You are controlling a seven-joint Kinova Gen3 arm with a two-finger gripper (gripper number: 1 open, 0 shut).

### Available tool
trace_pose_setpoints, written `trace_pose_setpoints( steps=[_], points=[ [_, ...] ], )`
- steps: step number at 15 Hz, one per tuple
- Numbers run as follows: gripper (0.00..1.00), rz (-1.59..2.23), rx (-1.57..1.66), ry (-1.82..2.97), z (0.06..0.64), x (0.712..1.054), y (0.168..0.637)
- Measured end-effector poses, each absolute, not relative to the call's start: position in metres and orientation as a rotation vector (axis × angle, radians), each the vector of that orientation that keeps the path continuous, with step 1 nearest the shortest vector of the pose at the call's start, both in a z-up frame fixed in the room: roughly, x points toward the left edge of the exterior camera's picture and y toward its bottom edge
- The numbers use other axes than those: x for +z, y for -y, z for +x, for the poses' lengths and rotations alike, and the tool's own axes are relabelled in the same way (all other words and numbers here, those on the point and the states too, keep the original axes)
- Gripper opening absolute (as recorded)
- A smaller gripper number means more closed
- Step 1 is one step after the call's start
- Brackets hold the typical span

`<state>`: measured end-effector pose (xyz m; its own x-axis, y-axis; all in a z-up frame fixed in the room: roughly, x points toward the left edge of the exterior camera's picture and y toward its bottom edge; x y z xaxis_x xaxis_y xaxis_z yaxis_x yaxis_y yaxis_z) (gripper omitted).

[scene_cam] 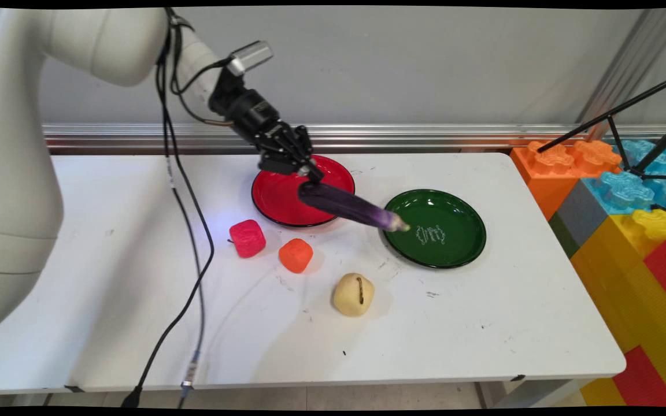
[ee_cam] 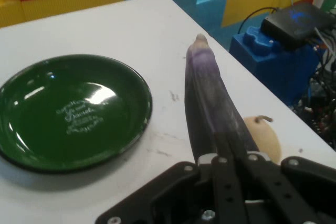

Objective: Place the picked object on the table

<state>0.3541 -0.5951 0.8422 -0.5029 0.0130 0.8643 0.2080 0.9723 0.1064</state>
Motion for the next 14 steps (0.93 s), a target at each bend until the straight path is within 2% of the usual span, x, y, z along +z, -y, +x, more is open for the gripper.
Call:
trace_pose_setpoints(
  steps=[14],
  points=[
    [0.0, 0.014, -0.395, 2.172, 0.462, 0.832, 0.516]
  ],
)
